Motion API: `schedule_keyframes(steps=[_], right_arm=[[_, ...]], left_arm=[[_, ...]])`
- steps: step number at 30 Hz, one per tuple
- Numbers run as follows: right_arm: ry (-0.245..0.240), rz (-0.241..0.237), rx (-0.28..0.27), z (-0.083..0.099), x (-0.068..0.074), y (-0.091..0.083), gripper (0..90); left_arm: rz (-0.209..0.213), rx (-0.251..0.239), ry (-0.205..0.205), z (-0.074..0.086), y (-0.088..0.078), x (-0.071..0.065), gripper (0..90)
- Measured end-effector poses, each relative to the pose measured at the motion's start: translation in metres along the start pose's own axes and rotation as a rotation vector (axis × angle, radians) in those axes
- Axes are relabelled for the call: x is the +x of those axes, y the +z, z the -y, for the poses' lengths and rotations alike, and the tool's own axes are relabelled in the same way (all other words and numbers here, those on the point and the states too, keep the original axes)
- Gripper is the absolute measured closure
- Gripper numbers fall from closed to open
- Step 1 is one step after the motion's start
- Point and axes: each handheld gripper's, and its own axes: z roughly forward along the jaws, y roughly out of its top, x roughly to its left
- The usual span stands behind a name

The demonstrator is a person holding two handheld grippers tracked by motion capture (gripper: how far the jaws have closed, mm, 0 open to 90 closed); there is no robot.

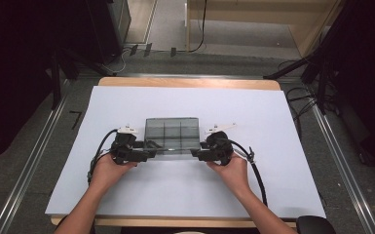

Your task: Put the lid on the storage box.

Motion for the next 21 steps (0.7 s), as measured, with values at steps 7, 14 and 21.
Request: schedule_keyframes(steps=[7, 14, 21], right_arm=[[-0.005, -0.006, 0.006, 0.0, 0.0, 0.0, 48.2], [-0.012, -0.005, 0.012, -0.001, -0.001, -0.001, 46.6], [-0.011, -0.017, -0.007, -0.003, -0.002, -0.007, 45.6]], left_arm=[[0.026, -0.011, -0.013, 0.0, -0.003, 0.003, 30.5], [0.032, 0.004, -0.014, -0.001, -0.008, 0.007, 29.9], [0.039, 0.012, -0.009, -0.005, -0.012, 0.004, 30.2]])
